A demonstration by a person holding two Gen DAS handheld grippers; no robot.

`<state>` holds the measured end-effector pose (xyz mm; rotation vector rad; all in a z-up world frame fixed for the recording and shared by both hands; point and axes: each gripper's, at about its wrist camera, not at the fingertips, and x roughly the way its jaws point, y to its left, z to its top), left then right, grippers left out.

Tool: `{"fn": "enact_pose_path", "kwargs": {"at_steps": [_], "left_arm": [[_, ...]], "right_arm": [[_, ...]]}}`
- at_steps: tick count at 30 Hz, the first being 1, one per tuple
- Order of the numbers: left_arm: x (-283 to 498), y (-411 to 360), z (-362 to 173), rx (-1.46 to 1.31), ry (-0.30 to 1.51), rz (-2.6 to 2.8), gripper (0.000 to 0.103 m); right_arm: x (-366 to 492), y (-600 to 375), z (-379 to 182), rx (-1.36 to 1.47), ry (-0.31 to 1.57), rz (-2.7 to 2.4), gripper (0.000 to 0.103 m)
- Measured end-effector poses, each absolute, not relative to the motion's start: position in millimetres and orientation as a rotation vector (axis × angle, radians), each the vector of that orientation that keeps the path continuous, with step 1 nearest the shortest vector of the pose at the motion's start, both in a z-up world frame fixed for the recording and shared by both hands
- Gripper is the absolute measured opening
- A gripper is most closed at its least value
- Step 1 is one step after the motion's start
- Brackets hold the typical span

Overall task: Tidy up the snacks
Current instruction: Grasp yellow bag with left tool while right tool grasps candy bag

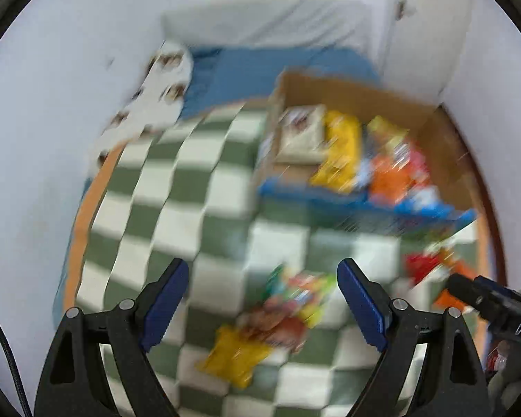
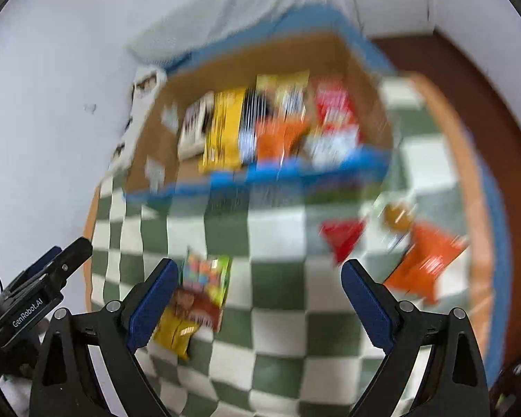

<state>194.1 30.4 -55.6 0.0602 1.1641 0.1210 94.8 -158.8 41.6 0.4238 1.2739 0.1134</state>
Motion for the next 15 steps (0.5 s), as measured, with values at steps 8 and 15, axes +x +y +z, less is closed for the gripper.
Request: {"fn": "enact_pose_path", "kwargs": {"at_steps": [8,15], "left_arm": [[153.8,104.7,-148.6,0.043,1.397,0.246,0.087],[130.3,100.7,-202.4,0.106,1.517,0.116,0.087]], "right_arm": [[98.0,-56.1,-43.0,0.215,1.415,0.312,0.069],[116.1,43.0,-88.2,-0.323,1.453,0.485,0.070]]}}
